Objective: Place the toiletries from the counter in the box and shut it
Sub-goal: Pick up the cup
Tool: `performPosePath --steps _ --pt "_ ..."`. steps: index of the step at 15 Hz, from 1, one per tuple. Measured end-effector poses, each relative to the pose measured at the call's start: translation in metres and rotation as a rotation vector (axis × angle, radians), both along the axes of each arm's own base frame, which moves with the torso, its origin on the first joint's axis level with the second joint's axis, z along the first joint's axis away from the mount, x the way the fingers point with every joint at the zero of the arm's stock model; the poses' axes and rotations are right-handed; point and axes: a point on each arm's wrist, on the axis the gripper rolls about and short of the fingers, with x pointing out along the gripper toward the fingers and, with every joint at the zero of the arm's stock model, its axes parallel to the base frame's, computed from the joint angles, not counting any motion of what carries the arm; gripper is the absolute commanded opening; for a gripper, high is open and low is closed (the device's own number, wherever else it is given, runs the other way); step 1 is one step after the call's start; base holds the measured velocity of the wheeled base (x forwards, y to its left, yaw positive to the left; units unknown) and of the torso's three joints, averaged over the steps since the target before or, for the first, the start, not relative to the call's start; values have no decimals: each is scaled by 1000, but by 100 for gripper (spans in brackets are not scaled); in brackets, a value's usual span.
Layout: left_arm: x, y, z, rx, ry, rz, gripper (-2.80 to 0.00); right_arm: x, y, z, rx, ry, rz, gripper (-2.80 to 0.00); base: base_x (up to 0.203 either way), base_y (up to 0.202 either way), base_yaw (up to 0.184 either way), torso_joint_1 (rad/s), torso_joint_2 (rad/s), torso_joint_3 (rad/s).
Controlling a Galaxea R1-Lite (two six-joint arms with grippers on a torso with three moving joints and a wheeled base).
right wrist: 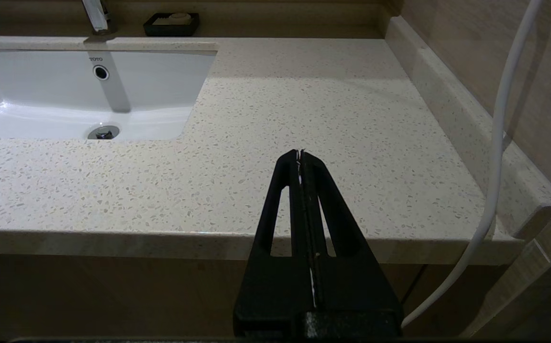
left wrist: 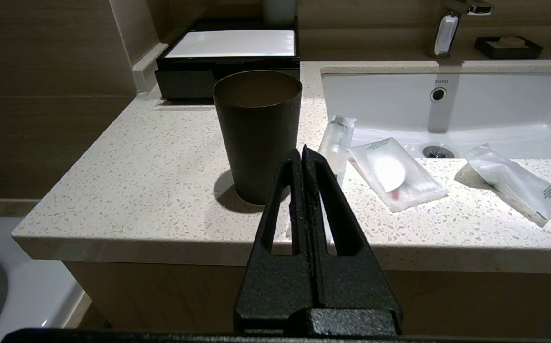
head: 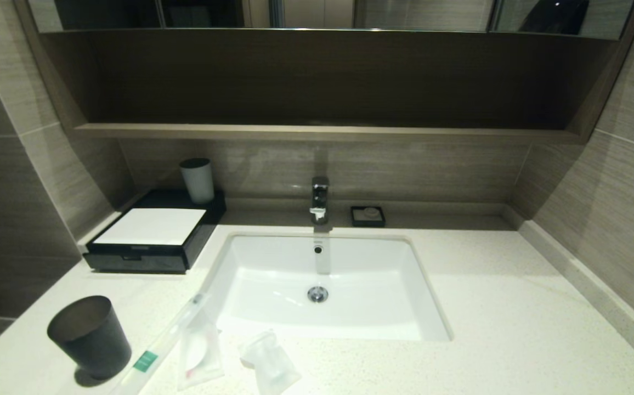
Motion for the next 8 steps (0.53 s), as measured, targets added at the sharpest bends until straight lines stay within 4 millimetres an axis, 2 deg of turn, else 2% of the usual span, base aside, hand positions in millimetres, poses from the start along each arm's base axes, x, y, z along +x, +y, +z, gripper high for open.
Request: performPosePath --steps 8 --pt "0 0 0 0 0 0 -280 0 0 0 0 0 0 -280 0 0 0 0 0 0"
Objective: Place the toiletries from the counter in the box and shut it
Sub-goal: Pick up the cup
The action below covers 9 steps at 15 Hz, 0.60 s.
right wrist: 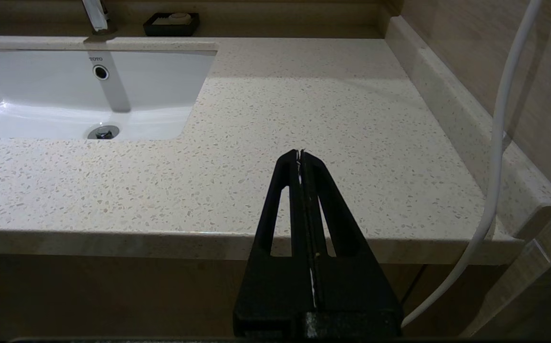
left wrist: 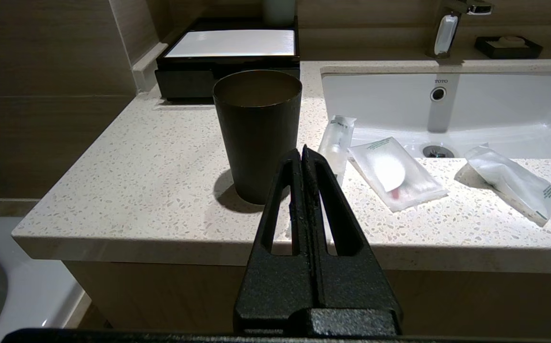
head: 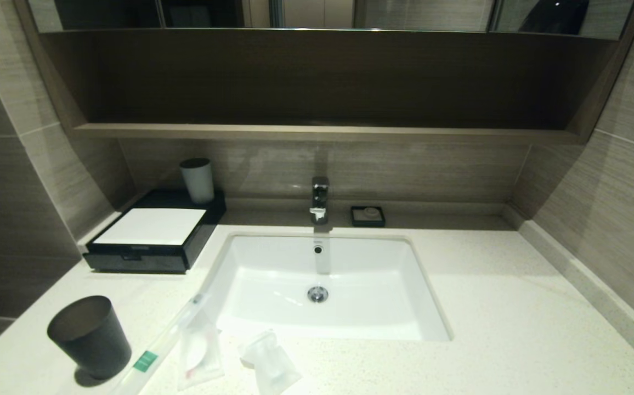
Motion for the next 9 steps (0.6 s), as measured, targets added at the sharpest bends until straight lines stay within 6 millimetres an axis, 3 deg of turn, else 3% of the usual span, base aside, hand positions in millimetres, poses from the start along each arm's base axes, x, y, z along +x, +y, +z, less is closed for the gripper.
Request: performPosePath --steps 9 --pt "0 0 0 -2 0 2 -280 0 0 0 -1 0 0 -280 0 0 0 0 0 0"
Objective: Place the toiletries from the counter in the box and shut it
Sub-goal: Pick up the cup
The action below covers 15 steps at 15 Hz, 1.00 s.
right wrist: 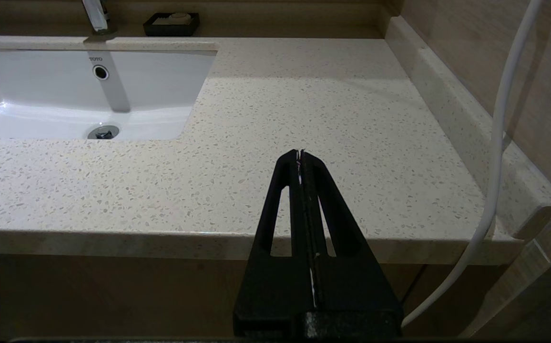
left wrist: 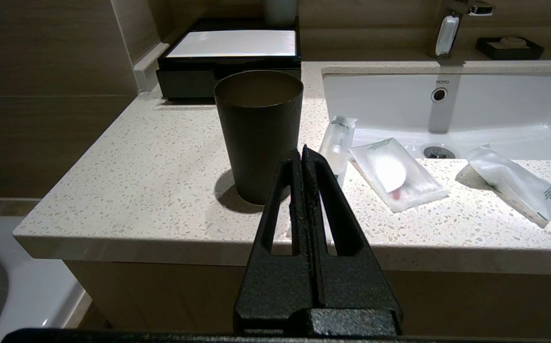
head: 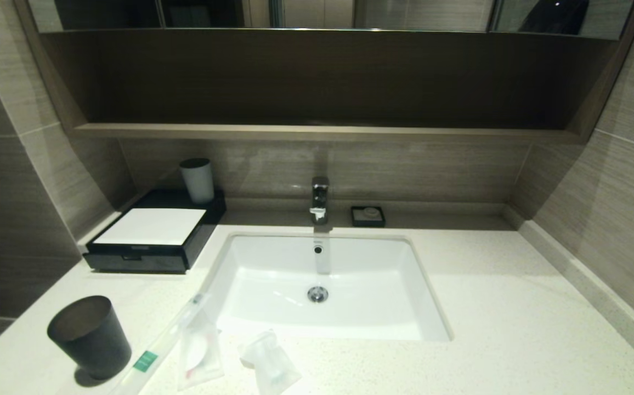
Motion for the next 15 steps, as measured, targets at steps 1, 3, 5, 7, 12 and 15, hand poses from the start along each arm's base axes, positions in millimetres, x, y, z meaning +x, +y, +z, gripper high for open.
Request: performPosePath --steps 1,3,5,7,12,15 --pt "0 0 0 0 4 0 -280 0 0 0 0 0 0 -280 0 0 0 0 0 0" --pt "0 0 -1 0 8 0 -280 0 0 0 0 0 0 -280 0 0 0 0 0 0" --pt "0 0 -1 0 10 3 -280 0 0 0 0 0 0 -280 0 0 0 0 0 0" --pt "0 0 -1 0 12 6 -280 0 0 0 0 0 0 -280 0 0 0 0 0 0" --pt "-1 0 -1 0 31 6 -280 0 0 0 0 0 0 -280 0 0 0 0 0 0" --pt "-15 0 26 -1 24 0 -280 0 0 0 0 0 0 -280 0 0 0 0 0 0"
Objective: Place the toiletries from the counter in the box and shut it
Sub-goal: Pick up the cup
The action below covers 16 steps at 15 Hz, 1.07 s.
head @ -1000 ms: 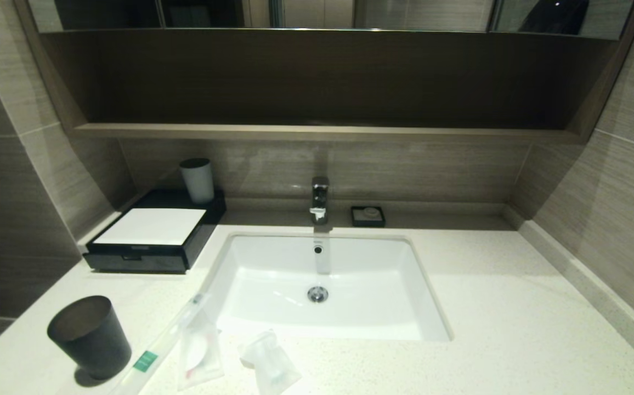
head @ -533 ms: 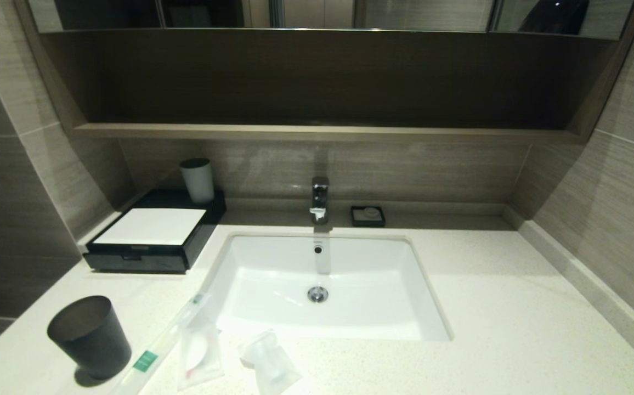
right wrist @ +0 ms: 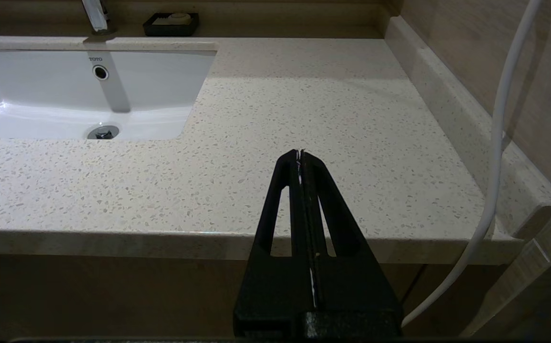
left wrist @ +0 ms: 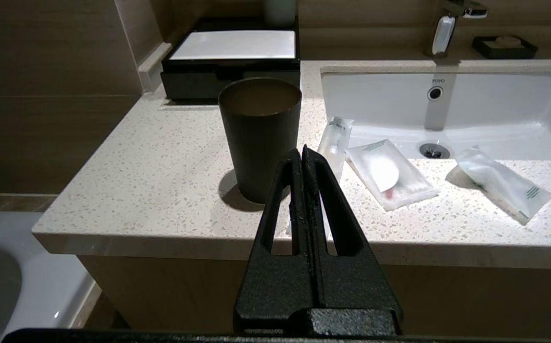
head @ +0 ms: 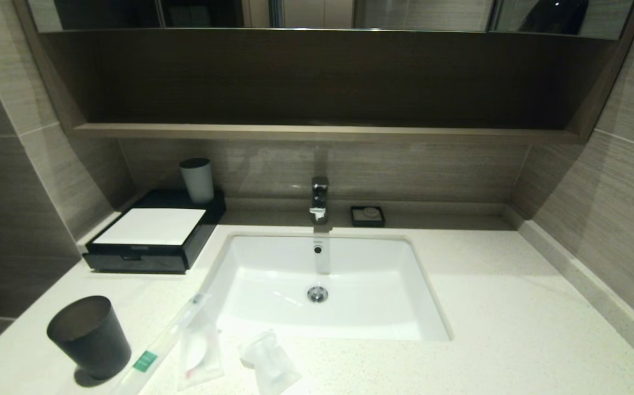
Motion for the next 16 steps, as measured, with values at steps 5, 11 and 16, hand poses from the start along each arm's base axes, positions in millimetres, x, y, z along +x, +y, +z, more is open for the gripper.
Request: performPosePath --steps 5,11,16 --pt "-22 0 29 1 27 9 -280 0 0 0 0 0 0 -280 0 0 0 0 0 0" --pt "-7 2 66 -47 100 72 -280 0 0 0 0 0 0 -280 0 0 0 0 0 0" --pt "13 1 87 -47 170 78 -280 0 0 0 0 0 1 -280 0 0 0 0 0 0"
